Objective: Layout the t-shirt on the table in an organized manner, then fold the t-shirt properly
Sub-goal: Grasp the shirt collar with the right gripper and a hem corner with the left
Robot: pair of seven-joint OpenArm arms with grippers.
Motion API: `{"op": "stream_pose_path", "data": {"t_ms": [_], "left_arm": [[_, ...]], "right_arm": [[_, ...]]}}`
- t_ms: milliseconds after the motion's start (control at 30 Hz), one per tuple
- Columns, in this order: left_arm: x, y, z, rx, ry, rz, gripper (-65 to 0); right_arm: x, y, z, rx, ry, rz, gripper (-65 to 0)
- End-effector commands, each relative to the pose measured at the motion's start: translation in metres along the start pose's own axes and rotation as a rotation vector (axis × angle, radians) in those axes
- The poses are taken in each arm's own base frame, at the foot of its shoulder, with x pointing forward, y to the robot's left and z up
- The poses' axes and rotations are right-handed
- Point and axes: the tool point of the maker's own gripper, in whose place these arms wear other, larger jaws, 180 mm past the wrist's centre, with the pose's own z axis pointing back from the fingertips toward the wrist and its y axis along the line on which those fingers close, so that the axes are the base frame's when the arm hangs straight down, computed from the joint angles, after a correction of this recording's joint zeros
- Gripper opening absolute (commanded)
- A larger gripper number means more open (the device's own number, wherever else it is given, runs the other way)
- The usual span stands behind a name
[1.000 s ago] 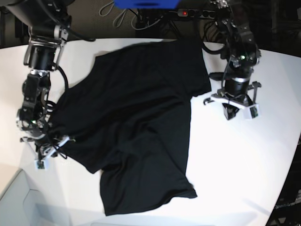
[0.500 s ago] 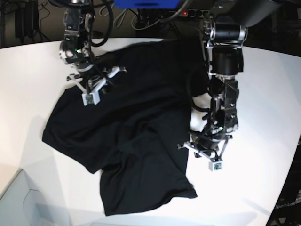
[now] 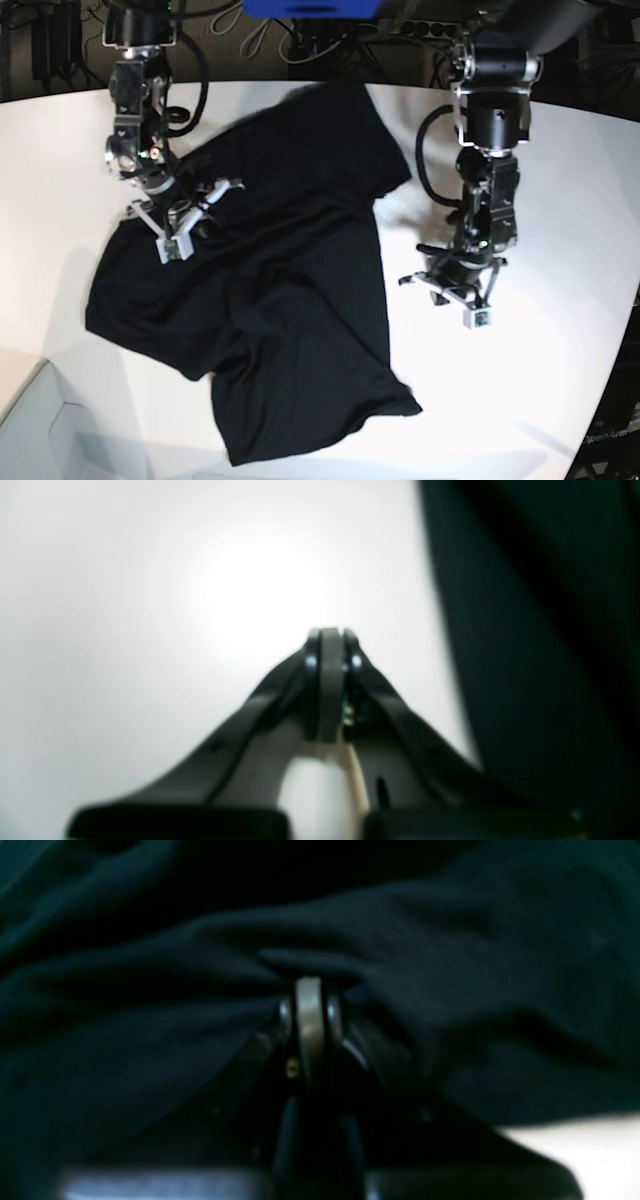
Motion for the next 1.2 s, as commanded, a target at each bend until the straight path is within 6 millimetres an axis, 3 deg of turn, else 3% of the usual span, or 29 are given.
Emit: {"op": "stream_pose_path", "data": {"t_ms": [0, 133, 233, 433, 533, 600, 700, 800, 933, 1033, 1167], "left_arm": [[-0.014, 0.008, 0.004, 0.031, 0.050, -0.011, -64.9], [-0.032, 0.016, 0.028, 0.039, 0.035, -0.038, -64.9], [-0.030, 0.012, 0.051, 0.031, -0.016, -0.058, -64.9], [0.002, 0.000, 0.081, 0.007, -0.138, -0.090, -64.9], [0.015, -0.002, 0.084, 0.003, -0.170, -0.098, -64.7], [0.028, -0.005, 0.083, -0.001, -0.195, -0.100, -64.5], [0.058, -0.010, 0.074, -0.009, -0.243, -0.097, -64.3], [0.093, -0.013, 0.057, -0.008, -0.276, -0.094, -57.6], [0.135, -0.016, 0.030, -0.007, -0.288, -0.070, -38.1], [0.158, -0.018, 0.006, -0.004, -0.251, -0.048, -26.2], [0.178, -0.023, -0.022, -0.002, -0.241, -0.007, -18.1]], "right_arm": [[-0.019, -0.017, 0.001, -0.059, 0.089, 0.004, -65.0], [0.000, -0.046, 0.001, -0.117, 0.053, -0.033, -65.0], [0.015, -0.069, 0.002, -0.154, 0.033, -0.012, -65.0], [0.042, -0.128, -0.003, -0.234, 0.043, 0.005, -65.0], [0.063, -0.159, 0.011, -0.299, -0.016, -0.048, -65.0], [0.083, -0.167, 0.025, -0.326, -0.082, -0.050, -65.0], [0.113, -0.152, 0.040, -0.329, -0.183, -0.038, -65.0], [0.112, -0.127, 0.057, -0.319, -0.229, -0.010, -65.0], [0.092, -0.087, 0.069, -0.278, -0.245, -0.043, -65.0], [0.072, -0.067, 0.077, -0.260, -0.228, -0.067, -65.0], [0.051, -0.050, 0.088, -0.249, -0.203, -0.090, -65.0]]}}
